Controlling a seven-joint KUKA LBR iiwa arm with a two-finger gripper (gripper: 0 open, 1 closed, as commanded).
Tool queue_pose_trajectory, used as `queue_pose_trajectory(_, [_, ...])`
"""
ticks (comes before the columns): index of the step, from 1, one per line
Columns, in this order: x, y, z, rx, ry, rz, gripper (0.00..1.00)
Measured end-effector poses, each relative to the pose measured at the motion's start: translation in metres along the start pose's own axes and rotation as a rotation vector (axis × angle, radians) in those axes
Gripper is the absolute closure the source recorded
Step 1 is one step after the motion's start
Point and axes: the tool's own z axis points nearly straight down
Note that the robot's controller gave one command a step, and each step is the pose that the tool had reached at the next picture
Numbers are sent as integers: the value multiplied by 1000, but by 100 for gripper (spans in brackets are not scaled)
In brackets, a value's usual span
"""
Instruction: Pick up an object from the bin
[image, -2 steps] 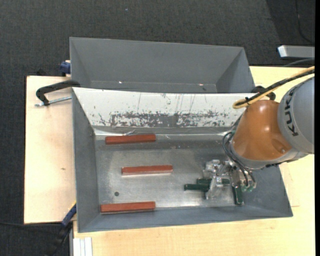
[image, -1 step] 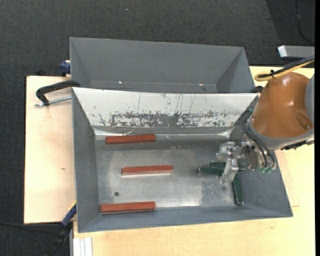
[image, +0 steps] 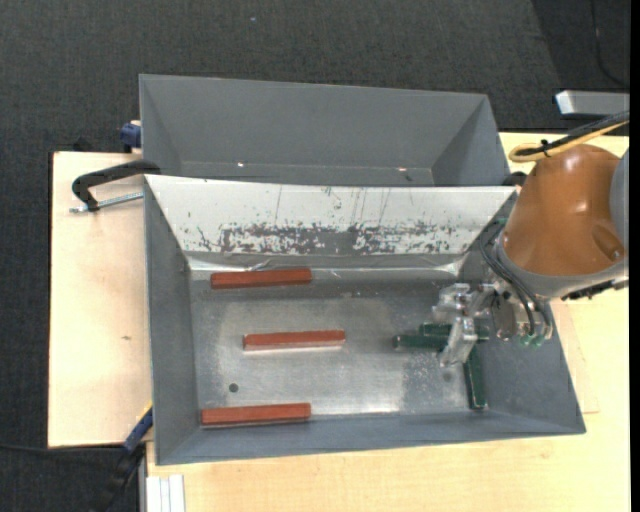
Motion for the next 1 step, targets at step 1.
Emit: queue_pose_trajectory(1, [3,-2,-65,0,-1,6,100])
